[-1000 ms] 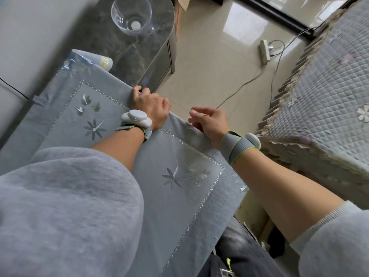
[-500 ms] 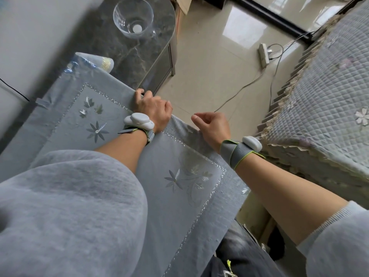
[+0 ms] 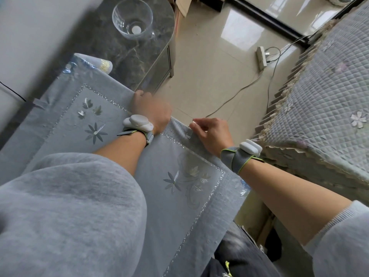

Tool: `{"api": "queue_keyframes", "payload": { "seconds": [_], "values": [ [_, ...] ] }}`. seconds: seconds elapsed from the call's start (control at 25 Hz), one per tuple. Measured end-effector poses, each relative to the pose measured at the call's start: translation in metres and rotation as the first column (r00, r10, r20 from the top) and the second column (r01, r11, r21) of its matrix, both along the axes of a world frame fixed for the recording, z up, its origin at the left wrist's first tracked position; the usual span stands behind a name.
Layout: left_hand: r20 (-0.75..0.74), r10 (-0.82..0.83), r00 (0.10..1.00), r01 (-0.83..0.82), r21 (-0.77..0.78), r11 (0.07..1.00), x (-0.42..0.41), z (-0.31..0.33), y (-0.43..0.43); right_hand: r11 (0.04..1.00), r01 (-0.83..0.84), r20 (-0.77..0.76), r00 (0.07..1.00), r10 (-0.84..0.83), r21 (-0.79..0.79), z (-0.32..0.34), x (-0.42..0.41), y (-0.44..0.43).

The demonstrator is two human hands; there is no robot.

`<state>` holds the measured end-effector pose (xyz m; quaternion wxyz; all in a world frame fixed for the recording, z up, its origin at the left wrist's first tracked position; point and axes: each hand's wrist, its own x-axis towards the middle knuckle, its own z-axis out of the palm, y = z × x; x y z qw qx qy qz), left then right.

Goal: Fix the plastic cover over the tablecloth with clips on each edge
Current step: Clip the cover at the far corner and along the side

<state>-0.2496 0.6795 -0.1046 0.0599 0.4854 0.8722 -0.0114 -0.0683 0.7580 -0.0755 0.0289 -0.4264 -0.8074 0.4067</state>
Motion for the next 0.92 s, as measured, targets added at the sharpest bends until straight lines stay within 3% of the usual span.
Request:
{"api": "queue_keyframes", "payload": {
  "seconds": [0.48,0.64,0.84,0.92],
  "values": [
    [0.024,0.002,1.0,-0.002,-0.002,1.0,0.0,0.001,-0.001,0.997,-0.056,0.045,0.997,0.059,-0.046,-0.001,-0.001,0.0],
    [-0.001,0.0,1.0,0.0,0.002,1.0,0.002,-0.001,0.002,0.988,-0.151,0.081,0.986,0.148,0.03,-0.004,-0.001,-0.002],
    [0.04,0.014,0.999,-0.012,-0.068,0.998,0.006,-0.001,-0.013,0.965,-0.261,0.197,0.948,0.251,0.027,-0.001,-0.005,-0.01],
    [0.138,0.031,0.99,-0.005,-0.186,0.983,-0.003,0.004,-0.009,0.964,-0.263,0.25,0.935,0.25,0.019,0.004,-0.015,-0.008]
  ]
}}
